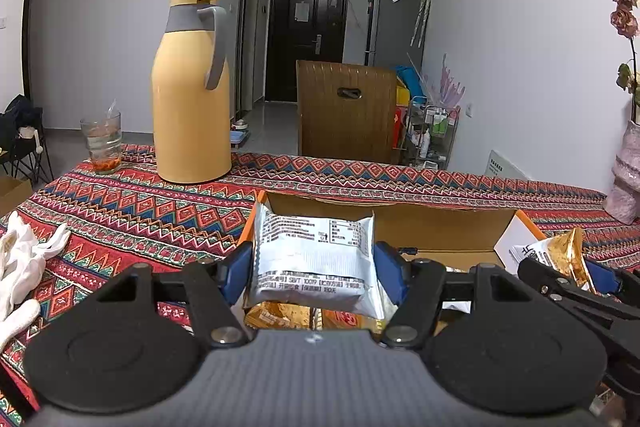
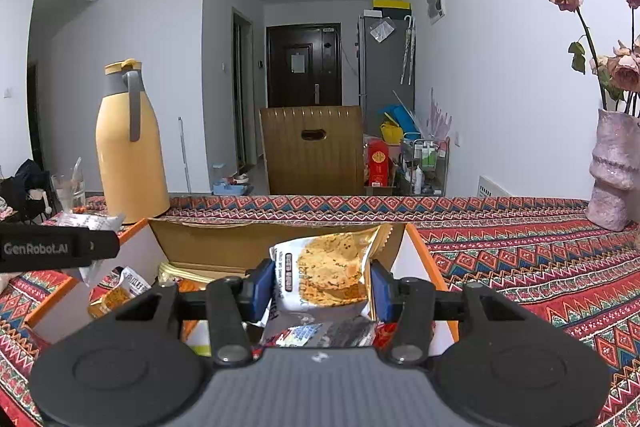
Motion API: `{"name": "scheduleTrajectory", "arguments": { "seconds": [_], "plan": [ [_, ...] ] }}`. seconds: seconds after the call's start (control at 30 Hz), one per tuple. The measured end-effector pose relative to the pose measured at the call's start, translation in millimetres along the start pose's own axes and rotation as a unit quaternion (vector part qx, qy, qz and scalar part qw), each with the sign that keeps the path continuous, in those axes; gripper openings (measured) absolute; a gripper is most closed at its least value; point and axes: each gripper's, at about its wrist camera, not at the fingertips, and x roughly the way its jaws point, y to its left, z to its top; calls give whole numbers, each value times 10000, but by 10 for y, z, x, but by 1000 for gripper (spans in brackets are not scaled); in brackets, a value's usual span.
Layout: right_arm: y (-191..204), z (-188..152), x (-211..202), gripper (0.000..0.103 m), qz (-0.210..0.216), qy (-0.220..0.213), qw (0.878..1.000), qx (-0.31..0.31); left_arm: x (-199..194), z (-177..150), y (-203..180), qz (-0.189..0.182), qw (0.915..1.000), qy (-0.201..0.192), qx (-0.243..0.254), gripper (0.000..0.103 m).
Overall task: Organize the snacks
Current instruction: 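Carry the sachet and crisp pack over the box and release both inside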
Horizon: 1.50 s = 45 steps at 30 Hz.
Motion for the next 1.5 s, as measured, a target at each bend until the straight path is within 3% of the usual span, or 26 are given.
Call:
{"name": "scheduleTrajectory", "arguments": {
  "seconds": [0.2,0.3,0.37,0.43,0.53,1.5],
  "plan": [
    [6,-19,-9,55,13,9,10000,-11,-36,-31,-9,9,10000,-34,-10,70],
    [0,-11,-38,58,-15,-40,10000,-4,-69,-30,-9,21,9999,-135,1,80],
    [-11,-7,-63,82,-3,-59,10000,33,-88,-32,-14,50,9998,-188,3,88],
    [-13,-12,-98,95,-99,-145,9998,53,-106,-29,-5,56,9997,-236,-25,100],
    [-46,-4,-140,103,-110,-189,9996,174,-145,-28,11,86,9994,-335,-84,103],
    [-61,13,-363,103,-142,-291,9992,224,-252,-34,30,-47,9992,-361,-184,103]
  ]
}}
